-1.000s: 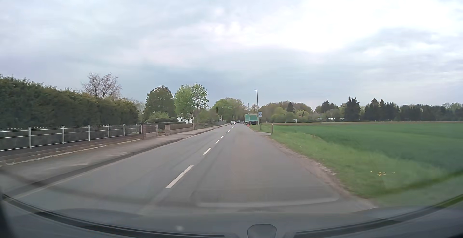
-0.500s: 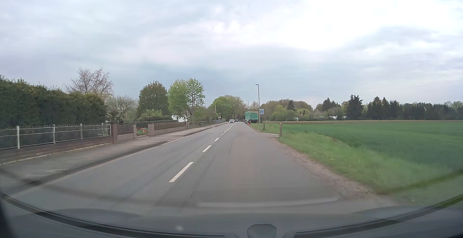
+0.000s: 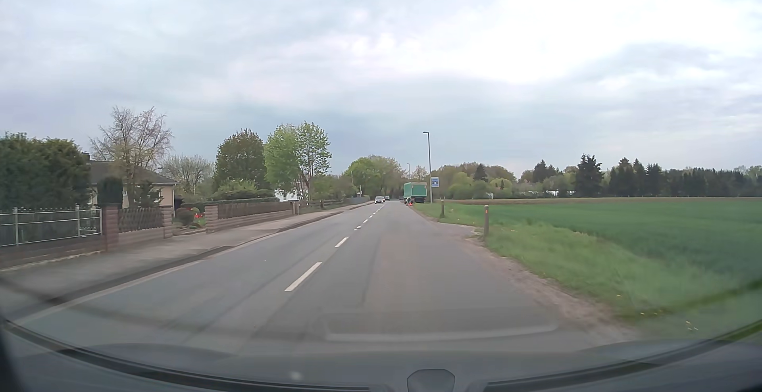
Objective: Follow the waypoints while adhering to traffic rules and regulations
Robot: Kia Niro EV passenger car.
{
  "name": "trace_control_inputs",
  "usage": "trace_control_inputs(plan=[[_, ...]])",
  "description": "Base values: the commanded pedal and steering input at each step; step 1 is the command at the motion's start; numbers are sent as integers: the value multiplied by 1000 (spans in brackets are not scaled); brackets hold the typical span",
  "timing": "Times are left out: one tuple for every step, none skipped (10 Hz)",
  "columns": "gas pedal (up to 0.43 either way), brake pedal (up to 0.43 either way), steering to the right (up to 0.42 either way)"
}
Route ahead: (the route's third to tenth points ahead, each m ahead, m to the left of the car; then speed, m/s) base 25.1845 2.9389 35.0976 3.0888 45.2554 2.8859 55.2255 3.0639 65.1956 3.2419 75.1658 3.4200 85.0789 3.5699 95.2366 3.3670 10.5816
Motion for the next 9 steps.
trace_control_inputs(plan=[[0,116,-2],[0,110,-2],[0,98,-2],[0,91,-2],[0,79,-2],[0,67,-2],[0,43,-2],[0,30,-3],[0,18,-3]])
